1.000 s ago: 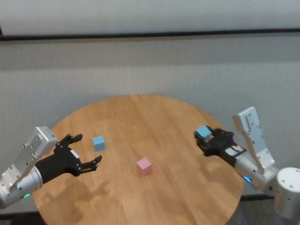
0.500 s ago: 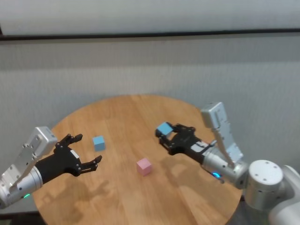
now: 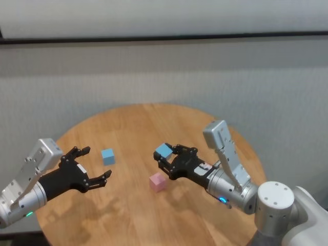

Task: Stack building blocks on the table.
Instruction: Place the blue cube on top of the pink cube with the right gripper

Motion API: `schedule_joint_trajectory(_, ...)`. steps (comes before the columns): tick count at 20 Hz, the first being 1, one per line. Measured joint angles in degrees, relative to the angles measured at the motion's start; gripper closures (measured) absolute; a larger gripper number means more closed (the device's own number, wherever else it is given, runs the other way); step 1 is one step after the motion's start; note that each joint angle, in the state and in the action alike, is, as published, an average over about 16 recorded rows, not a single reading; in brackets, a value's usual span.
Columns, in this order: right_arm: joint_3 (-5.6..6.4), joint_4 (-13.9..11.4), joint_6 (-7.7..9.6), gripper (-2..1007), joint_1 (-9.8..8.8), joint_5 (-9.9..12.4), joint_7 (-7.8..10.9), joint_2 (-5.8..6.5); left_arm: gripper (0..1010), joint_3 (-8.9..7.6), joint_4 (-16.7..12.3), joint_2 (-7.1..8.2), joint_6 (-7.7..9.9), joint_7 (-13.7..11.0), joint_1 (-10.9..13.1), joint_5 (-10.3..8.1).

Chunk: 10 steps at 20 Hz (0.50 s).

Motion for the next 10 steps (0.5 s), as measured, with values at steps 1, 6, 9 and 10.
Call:
schedule_joint_trajectory(1, -0.29, 0.2, -0.05, 636, -0.05, 0.0, -0.04, -0.1, 8, 0.0, 0.0, 0.0, 0.0, 0.0, 0.0, 0.0)
schedule_joint_trajectory(6, -1.54, 0.9, -0.26, 636, -0.36, 0.0, -0.33, -0.35, 8, 0.0, 0.0, 0.0, 0.0, 0.0, 0.0, 0.0)
schedule_joint_trajectory(9, -2.14, 1.4, -0.34, 636, -0.44, -0.2, -0.63, -0.41, 8, 0.0, 0.0, 0.0, 0.0, 0.0, 0.0, 0.0)
schedule_joint_trajectory(10, -2.32, 1.7, -0.37, 636, -0.45, -0.2, -0.74, -0.43, 8, 0.0, 0.0, 0.0, 0.0, 0.0, 0.0, 0.0)
